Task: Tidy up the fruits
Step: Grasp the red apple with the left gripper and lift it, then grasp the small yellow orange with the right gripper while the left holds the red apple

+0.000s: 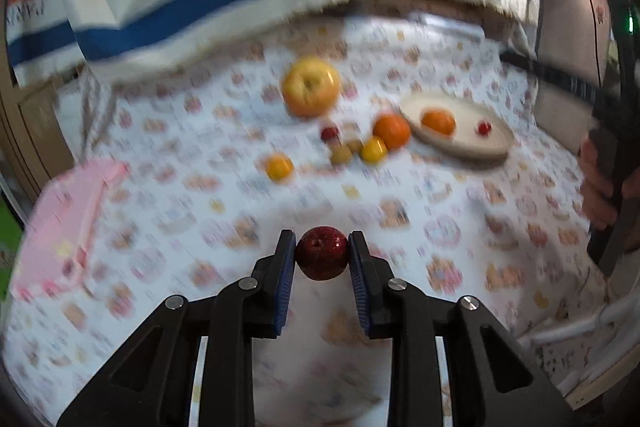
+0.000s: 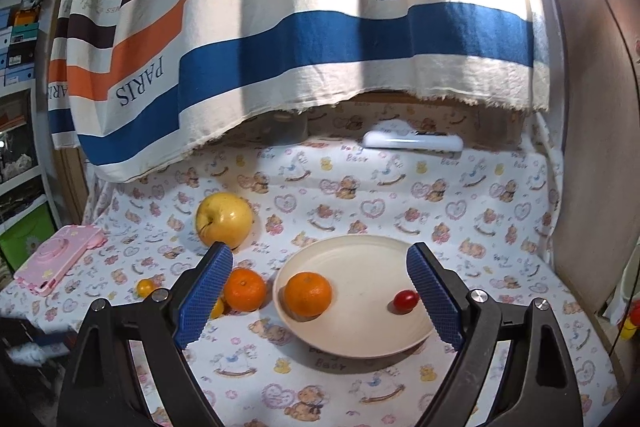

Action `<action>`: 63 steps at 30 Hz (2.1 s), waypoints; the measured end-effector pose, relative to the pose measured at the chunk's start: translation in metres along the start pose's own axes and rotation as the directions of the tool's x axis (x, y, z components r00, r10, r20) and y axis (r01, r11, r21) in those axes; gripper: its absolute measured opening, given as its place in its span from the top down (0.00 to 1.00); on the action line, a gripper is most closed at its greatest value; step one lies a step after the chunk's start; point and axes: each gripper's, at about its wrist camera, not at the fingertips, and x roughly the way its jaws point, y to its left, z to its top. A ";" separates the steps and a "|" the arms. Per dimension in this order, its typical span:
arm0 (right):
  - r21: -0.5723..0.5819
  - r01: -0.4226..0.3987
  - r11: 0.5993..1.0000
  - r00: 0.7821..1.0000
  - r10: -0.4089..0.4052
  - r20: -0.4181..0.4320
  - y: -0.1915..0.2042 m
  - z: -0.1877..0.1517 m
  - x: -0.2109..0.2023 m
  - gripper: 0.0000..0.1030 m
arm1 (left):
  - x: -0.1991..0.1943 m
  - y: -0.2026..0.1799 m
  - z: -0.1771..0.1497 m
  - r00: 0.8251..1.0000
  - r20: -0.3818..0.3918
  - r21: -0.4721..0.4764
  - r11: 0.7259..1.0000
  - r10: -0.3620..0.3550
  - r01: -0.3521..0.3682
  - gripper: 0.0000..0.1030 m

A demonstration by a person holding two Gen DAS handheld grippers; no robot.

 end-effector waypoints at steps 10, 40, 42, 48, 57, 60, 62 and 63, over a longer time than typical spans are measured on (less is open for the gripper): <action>0.022 -0.030 0.999 0.997 0.032 -0.063 -0.002 -0.005 0.015 0.13 | -0.017 0.025 0.030 0.989 0.141 -0.025 0.999 0.039 -0.036 0.75; 0.021 -0.133 0.991 0.987 0.134 -0.093 -0.008 -0.004 0.022 0.41 | 0.001 -0.025 0.108 0.893 0.441 0.052 0.996 -0.092 0.077 0.75; 0.018 -0.133 0.991 0.985 0.134 -0.111 -0.007 -0.006 0.025 0.51 | 0.005 -0.025 0.104 0.889 0.453 0.049 0.997 -0.074 0.059 0.75; -0.009 -0.146 0.989 0.982 0.144 -0.120 -0.003 -0.011 0.030 0.60 | 0.044 -0.018 0.092 0.932 0.363 -0.002 1.000 -0.028 0.031 0.75; 0.016 -0.231 0.973 0.963 0.231 -0.137 0.005 -0.017 0.041 0.60 | 0.055 -0.008 0.083 0.946 0.325 -0.050 0.999 0.018 -0.002 0.75; 0.026 -0.236 0.971 0.957 0.237 -0.170 0.017 -0.021 0.049 0.60 | 0.056 -0.006 0.083 0.947 0.320 -0.061 0.998 0.017 0.003 0.75; -0.001 -0.242 0.970 0.948 0.237 -0.214 0.030 -0.024 0.058 0.60 | 0.057 -0.003 0.083 0.949 0.316 -0.087 0.996 0.022 0.006 0.75; -0.012 -0.258 0.966 0.940 0.248 -0.233 0.037 -0.024 0.063 0.60 | 0.059 -0.001 0.082 0.950 0.312 -0.097 0.995 0.023 0.008 0.75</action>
